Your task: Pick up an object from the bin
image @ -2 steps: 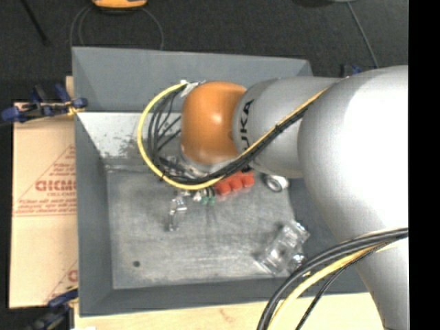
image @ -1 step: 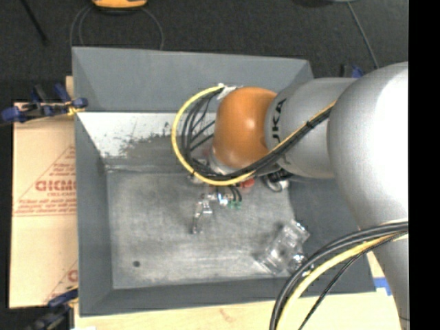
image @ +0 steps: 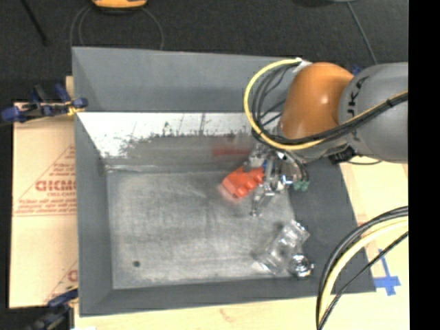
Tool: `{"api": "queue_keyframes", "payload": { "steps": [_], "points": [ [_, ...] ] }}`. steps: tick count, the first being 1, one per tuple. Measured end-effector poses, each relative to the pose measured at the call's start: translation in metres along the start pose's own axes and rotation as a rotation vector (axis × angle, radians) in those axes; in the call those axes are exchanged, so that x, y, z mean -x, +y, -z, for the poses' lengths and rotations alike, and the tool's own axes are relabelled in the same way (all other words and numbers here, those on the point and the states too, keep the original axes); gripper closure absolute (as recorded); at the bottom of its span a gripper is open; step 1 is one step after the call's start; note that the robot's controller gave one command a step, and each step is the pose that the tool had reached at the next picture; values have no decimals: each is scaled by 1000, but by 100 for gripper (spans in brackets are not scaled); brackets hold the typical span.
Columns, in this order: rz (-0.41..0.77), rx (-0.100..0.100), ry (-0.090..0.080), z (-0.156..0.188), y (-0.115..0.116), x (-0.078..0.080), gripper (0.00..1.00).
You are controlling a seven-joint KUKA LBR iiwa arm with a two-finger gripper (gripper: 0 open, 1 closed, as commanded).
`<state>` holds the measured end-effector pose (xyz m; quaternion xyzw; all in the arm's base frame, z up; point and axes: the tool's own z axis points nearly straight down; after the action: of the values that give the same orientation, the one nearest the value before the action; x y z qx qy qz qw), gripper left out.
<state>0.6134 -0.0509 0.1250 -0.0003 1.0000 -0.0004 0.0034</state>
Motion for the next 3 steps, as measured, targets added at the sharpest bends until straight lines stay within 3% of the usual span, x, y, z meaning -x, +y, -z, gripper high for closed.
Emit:
{"api": "queue_keyframes", "payload": {
  "steps": [1, 2, 3],
  "points": [
    [17, 1, -16, -51, 22, 34, 0],
    [89, -2, -2, -46, -2, 40, 0],
    [86, 1, -1, -46, -1, 40, 100]
  ]
}}
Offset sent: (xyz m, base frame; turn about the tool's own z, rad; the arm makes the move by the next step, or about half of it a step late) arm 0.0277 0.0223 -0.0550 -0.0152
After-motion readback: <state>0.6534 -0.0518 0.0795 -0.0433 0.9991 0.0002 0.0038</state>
